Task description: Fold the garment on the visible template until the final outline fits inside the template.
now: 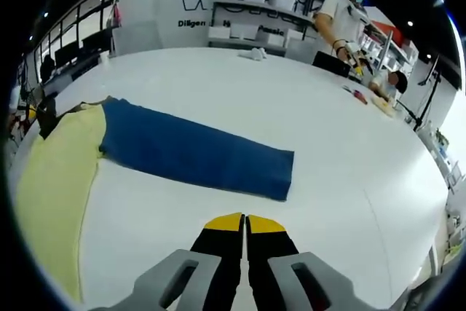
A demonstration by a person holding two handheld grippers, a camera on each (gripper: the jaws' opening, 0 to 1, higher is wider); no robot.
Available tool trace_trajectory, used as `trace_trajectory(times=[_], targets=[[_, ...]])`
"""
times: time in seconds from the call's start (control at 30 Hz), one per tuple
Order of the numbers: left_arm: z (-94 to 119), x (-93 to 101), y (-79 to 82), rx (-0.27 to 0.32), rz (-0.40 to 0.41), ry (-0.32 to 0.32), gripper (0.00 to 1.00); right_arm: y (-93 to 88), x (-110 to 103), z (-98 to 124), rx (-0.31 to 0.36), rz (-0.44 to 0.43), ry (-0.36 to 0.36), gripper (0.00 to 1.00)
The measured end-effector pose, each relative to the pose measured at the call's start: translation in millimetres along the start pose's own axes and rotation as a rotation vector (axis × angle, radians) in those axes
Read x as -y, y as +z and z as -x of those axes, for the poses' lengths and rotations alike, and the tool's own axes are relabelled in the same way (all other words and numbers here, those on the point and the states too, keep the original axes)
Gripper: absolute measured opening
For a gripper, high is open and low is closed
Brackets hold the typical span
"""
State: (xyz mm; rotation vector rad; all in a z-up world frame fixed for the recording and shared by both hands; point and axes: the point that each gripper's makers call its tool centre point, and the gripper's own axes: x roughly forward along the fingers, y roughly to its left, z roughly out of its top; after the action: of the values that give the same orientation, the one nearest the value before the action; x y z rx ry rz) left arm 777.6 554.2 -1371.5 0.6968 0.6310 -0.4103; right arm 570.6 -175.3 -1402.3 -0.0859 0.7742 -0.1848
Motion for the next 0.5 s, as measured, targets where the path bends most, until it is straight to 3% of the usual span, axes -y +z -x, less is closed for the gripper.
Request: trace_trajectory(times=[0.3,0.5], targets=[[26.0,-21.2,-29.5,-0.038,-0.103,0.071,0.02,3.5,-7.3,-0.3,0.001,0.011,0.011,0.0],[36.3,-16.8,-43.2,-0.043,-0.157,0.077,0.02,4.9,-11.5,-1.2,-0.001,0.02,0.019,0.0]])
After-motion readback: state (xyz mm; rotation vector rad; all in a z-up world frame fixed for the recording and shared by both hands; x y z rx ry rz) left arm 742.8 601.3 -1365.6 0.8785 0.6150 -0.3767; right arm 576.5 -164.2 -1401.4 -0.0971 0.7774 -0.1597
